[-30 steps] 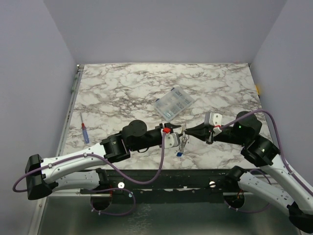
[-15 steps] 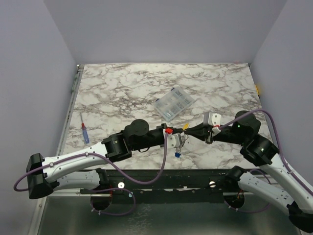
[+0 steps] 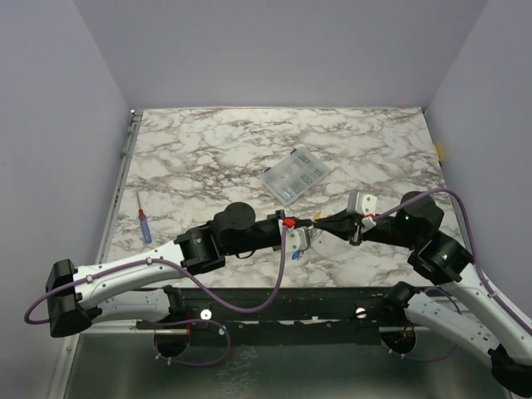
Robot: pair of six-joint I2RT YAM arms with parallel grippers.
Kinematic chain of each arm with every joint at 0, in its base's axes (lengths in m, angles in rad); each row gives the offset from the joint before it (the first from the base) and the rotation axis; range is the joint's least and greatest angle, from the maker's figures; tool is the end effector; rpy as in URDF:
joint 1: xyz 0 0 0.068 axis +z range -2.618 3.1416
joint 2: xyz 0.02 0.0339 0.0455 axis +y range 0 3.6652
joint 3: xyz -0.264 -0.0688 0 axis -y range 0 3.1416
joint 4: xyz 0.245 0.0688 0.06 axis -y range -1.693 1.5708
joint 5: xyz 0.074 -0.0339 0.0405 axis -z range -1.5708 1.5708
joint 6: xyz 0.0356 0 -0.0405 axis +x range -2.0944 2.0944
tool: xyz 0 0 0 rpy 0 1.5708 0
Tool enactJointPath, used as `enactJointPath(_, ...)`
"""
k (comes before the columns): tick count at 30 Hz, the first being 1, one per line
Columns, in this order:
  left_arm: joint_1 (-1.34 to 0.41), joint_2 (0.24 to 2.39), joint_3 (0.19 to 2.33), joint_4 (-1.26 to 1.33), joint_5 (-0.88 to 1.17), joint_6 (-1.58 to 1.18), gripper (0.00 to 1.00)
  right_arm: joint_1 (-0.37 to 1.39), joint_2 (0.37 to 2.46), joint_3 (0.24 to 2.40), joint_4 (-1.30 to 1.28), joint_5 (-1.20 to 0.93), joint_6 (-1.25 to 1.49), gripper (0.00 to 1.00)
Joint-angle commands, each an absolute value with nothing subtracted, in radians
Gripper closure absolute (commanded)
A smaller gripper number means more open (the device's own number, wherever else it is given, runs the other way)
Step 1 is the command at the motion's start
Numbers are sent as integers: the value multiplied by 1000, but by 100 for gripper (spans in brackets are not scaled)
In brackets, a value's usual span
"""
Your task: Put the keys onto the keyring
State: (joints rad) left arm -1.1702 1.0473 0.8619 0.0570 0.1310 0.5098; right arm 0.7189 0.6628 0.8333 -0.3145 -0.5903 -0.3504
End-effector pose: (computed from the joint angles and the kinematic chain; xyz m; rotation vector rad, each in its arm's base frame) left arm 0.0925 -0.2304 0.3420 1.3565 1.0817 -0.6012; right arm 0.0966 0.1108 0.3618 -1.2470 1.2308 0.7751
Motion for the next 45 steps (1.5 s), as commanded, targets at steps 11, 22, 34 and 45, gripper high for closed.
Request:
enactJointPath(11, -1169, 1049, 883, 88, 157, 466, 100, 723, 622, 720, -36, -509, -179, 99)
enactJointPath(22, -1169, 1037, 876, 101, 159, 449, 100, 724, 627, 699, -9, -486, -137, 99)
enactJointPath(34, -1169, 1011, 859, 123, 153, 441, 100, 723, 624, 688, 29, -452, -122, 99)
enactJointPath(45, -1168, 1002, 856, 142, 169, 434, 100, 723, 643, 669, 97, -326, -57, 99)
